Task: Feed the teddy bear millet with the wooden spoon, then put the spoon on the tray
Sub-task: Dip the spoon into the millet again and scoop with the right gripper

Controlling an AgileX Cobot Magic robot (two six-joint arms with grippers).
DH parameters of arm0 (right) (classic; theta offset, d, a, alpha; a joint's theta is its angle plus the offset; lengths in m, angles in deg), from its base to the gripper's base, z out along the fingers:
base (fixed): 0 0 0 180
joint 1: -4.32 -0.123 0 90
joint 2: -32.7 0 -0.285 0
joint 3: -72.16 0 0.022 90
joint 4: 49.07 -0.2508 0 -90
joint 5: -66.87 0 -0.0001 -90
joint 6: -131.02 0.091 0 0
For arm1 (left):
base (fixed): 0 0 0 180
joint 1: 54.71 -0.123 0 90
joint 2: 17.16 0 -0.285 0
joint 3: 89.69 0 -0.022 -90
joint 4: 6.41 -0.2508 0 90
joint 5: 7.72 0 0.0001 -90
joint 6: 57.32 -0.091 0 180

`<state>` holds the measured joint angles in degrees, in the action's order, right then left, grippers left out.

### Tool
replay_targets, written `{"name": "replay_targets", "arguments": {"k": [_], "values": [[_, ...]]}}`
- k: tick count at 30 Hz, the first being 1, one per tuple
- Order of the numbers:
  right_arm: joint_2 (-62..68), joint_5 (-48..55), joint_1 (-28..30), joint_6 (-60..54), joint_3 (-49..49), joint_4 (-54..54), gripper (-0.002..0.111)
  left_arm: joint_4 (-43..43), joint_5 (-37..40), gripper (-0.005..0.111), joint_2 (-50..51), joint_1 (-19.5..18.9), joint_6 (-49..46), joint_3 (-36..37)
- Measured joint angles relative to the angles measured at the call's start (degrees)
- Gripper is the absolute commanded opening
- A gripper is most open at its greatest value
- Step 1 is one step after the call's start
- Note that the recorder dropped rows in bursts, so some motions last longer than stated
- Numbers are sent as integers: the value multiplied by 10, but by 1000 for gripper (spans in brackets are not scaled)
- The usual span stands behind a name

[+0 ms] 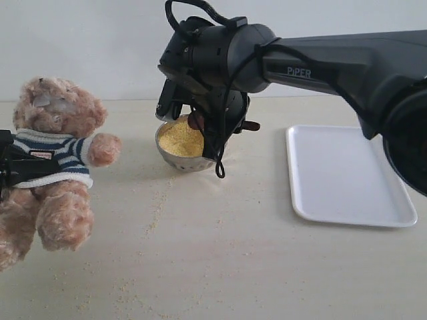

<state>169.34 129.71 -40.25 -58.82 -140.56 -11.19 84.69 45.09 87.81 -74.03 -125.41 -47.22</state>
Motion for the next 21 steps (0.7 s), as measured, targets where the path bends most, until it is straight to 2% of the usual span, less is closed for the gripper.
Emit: {"name": "replay_targets", "arguments": {"k": [5,21], "values": [[0,13,0,0,0,0,0,0,0,5,0,0,0,0],[1,45,0,-82,0,-94,0,0,0,5,0,0,-2,0]]}}
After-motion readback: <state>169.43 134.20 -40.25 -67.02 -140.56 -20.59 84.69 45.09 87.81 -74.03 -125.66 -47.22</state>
